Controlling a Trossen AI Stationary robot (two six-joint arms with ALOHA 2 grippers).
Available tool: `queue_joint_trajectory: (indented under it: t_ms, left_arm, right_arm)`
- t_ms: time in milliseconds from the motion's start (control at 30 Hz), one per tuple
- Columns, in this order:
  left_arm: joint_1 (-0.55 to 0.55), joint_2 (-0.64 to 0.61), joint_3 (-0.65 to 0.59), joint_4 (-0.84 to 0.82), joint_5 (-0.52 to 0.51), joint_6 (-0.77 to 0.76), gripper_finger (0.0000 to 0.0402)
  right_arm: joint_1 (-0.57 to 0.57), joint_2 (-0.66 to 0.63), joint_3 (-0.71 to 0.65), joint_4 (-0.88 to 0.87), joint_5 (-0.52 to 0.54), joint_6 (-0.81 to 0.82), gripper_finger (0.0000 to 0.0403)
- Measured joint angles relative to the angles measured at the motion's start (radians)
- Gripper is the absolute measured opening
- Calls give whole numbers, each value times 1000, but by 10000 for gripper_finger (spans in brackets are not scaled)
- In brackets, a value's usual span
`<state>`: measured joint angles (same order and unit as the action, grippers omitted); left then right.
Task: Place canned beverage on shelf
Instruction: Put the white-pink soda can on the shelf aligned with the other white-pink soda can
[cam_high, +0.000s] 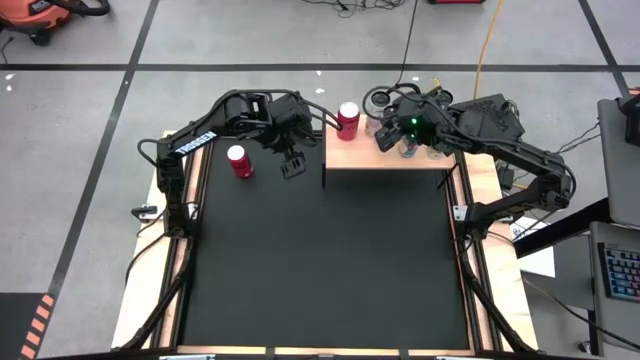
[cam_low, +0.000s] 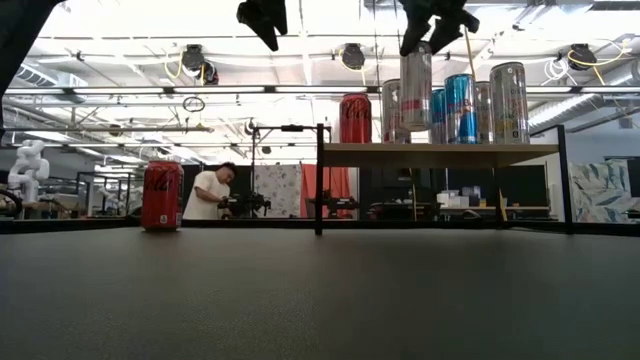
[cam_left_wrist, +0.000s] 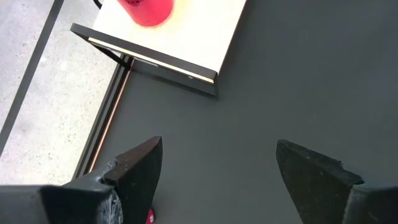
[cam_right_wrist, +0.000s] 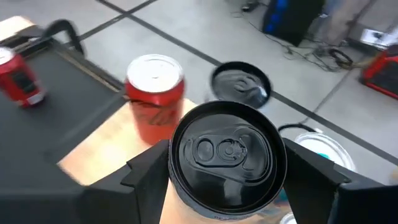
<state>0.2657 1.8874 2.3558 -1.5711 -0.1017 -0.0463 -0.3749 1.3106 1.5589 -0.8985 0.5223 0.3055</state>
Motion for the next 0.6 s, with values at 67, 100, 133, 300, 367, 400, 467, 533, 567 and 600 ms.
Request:
queue_joint_trajectory:
  t_ms: [67, 100, 133, 300, 367, 400, 467, 533, 567, 600]
  left_arm:
    - [0, 0, 0, 0, 0, 0, 311]
    - [0, 0, 0, 0, 0, 0, 311]
    - [0, 0, 0, 0, 0, 0, 311]
    - [0, 0, 0, 0, 0, 0, 311]
    - [0, 0, 0, 0, 0, 0, 311]
    - [0, 0, 0, 0, 0, 0, 311]
    - [0, 0, 0, 0, 0, 0, 311]
    - [0, 0, 0, 0, 0, 0, 311]
    - [0, 0, 0, 0, 0, 0, 311]
    - [0, 0, 0, 0, 0, -1, 311]
  right_arm:
    - [9, 2, 0, -13, 33, 25, 238]
    - [12, 2, 0, -18, 34, 36, 238]
    - [15, 2, 0, -17, 29, 51, 238]
    - [18, 2, 0, -15, 24, 120, 238]
    - [17, 2, 0, -32, 26, 154, 238]
    - [17, 2, 0, -43, 28, 172, 238]
    - [17, 2, 0, -67, 27, 199, 241]
    - [17, 2, 0, -78, 27, 217, 245]
    - [17, 2, 0, -79, 26, 227, 246]
    - [17, 2, 0, -80, 26, 231, 246]
